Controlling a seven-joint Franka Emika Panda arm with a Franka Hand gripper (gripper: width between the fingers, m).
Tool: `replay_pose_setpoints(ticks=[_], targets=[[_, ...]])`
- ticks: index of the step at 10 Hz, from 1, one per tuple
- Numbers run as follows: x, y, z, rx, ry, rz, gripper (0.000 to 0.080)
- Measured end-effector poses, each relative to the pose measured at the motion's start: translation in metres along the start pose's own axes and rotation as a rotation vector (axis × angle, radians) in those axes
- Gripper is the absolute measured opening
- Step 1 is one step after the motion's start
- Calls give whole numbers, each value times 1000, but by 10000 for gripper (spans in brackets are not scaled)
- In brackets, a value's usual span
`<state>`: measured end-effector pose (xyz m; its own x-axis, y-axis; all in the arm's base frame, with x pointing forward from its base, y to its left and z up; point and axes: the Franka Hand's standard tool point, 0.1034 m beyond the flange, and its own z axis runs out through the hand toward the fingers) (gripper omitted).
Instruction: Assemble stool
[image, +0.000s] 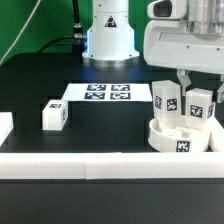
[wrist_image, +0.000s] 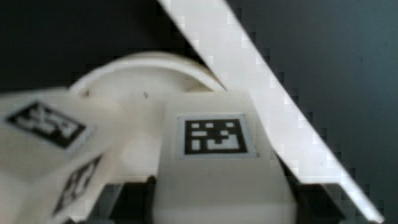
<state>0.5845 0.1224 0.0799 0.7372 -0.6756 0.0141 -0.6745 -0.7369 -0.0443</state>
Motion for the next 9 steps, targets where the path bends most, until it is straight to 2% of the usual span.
replay_pose_setpoints(ticks=[6,7,9], targets=[[1,1,0,8,-12,353,337],[2,2,1,18,-18,431,337],[2,4,1,57,-32,720,337]])
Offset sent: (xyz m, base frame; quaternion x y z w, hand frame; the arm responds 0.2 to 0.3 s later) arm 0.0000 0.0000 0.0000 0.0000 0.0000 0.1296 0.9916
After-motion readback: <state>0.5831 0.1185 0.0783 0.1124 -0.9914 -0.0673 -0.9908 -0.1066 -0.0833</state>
